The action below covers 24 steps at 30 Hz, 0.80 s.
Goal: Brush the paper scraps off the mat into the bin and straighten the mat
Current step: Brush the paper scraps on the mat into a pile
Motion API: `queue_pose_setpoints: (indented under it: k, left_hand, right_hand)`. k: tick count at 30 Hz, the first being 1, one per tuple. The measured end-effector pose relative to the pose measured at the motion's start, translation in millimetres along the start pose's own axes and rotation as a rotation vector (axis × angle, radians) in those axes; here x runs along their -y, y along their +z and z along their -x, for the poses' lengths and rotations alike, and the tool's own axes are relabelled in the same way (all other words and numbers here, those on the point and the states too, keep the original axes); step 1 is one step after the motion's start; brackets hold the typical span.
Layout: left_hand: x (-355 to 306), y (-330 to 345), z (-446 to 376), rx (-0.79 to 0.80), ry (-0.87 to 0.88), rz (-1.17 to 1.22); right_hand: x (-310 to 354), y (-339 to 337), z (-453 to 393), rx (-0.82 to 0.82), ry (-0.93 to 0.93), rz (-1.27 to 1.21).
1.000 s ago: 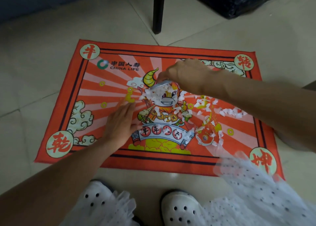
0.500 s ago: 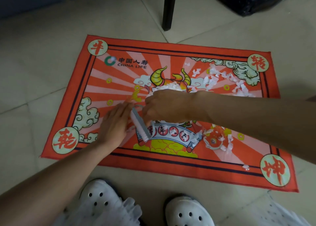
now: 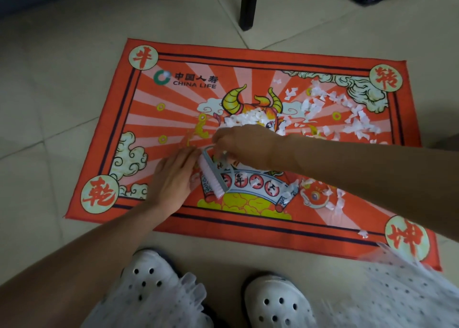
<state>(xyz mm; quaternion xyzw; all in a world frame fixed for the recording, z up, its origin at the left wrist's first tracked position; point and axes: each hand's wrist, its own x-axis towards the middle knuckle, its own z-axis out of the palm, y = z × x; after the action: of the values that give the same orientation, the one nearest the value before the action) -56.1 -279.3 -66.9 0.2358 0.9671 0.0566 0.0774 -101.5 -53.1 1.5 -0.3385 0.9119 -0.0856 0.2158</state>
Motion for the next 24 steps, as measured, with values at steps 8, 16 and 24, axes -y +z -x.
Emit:
queue_pose_setpoints:
  k: [8, 16, 24]
  left_hand:
    - [-17, 7, -4, -0.044, -0.056, 0.06]
    - [-24, 13, 0, 0.027, -0.106, 0.039]
    - [-30, 14, -2, 0.055, -0.115, 0.005]
  right_hand:
    - [21, -6, 1, -0.087, 0.201, 0.223]
    - [16, -20, 12, -0.103, 0.192, 0.362]
    - [-5, -32, 17, -0.177, 0.227, 0.372]
